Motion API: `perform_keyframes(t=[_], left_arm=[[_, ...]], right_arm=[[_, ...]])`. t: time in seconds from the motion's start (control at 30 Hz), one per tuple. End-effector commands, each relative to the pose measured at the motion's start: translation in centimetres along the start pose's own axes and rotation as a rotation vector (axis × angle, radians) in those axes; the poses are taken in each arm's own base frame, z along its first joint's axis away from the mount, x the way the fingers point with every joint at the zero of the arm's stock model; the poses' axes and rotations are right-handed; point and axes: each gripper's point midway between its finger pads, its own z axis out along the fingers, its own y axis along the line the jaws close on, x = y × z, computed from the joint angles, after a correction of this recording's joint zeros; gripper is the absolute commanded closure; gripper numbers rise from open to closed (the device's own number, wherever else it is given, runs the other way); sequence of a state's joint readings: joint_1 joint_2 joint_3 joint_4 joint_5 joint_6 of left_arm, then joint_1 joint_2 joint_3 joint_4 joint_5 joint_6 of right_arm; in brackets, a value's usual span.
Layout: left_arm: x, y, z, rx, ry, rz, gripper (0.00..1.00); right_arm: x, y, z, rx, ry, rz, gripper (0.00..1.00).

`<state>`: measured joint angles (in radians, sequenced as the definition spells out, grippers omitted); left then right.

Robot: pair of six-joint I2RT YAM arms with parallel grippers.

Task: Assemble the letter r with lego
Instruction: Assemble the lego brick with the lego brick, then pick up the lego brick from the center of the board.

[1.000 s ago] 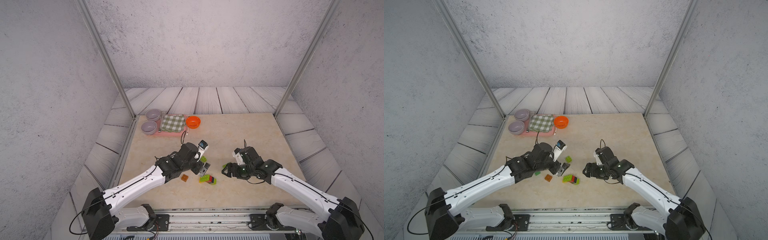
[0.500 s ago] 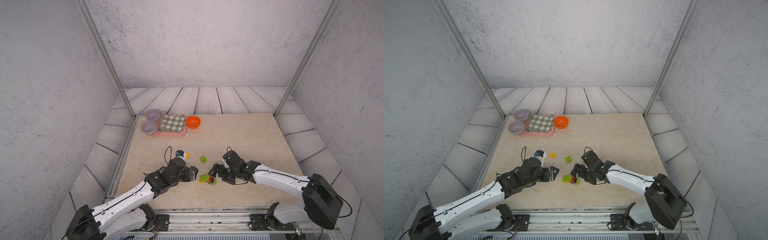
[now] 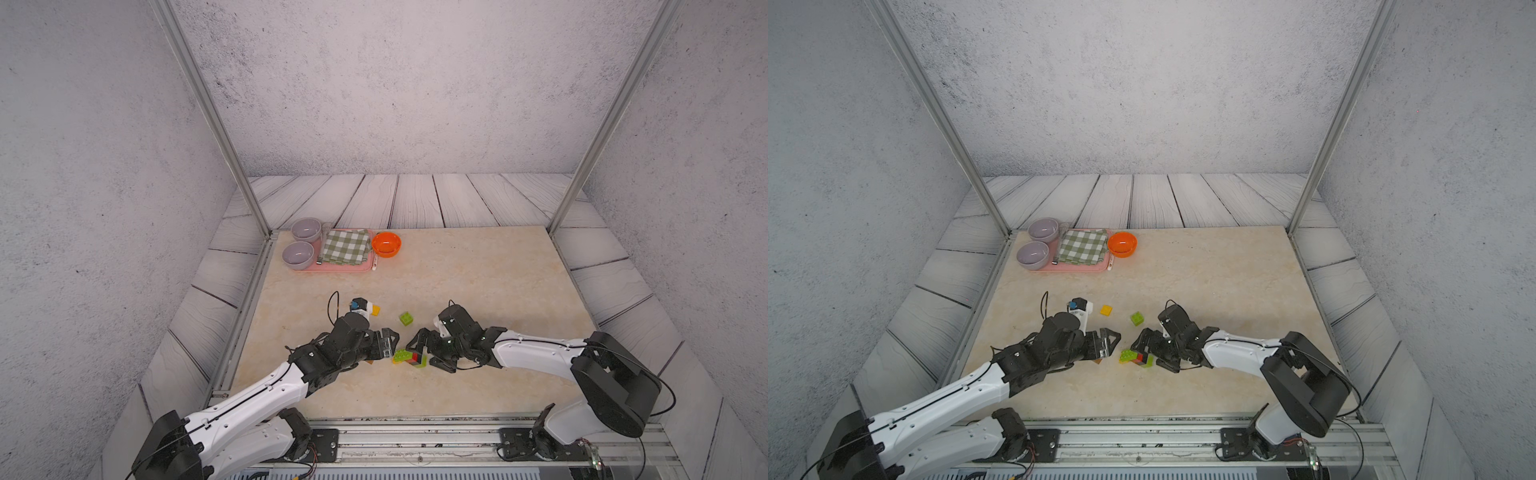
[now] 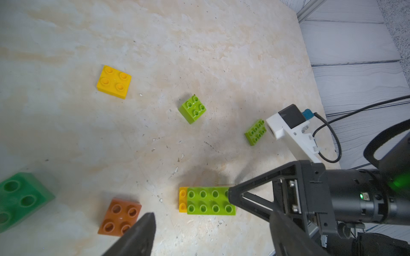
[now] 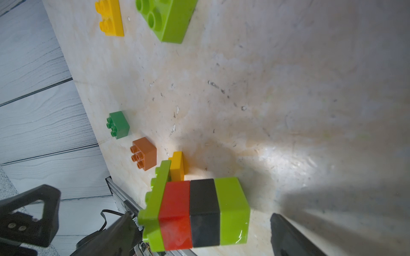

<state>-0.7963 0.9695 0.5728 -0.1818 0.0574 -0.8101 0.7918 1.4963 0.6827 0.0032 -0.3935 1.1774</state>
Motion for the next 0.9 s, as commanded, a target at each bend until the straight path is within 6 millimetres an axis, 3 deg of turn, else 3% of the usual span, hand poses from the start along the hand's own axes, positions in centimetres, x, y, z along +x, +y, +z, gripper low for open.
perform_keyframes(t=[0.0,0.1,0.33,0.6,0.87], left_arm=[[0.0,0.4,0.1,-0.002,-0.003,-0.002,0.15],[-0.4,0.4,-0.1,0.006,-0.018,0.002,0.14],[-0.9,0.5,-0.9,0.016,-0.033,0.032,0.14],[-1.1,0.4,-1.0,0.021,-0.034,0.045,0.14],[-1.7,0.3,-1.9,0.023,-0.068,0.089,0.14]], right_arm=[[0.1,1.1,-0.7,-0.039,-0.003,-0.012,0.01],[0.3,1.7,-0.4,-0.053,0.02,-0.016,0.01],[0.7,1.1,0.4,-0.023,0.051,-0.004,0.08],[1.2,0.8,1.2,-0.002,0.075,-0.005,0.1],[1.2,-0.2,1.5,0.015,0.068,0.007,0.21]])
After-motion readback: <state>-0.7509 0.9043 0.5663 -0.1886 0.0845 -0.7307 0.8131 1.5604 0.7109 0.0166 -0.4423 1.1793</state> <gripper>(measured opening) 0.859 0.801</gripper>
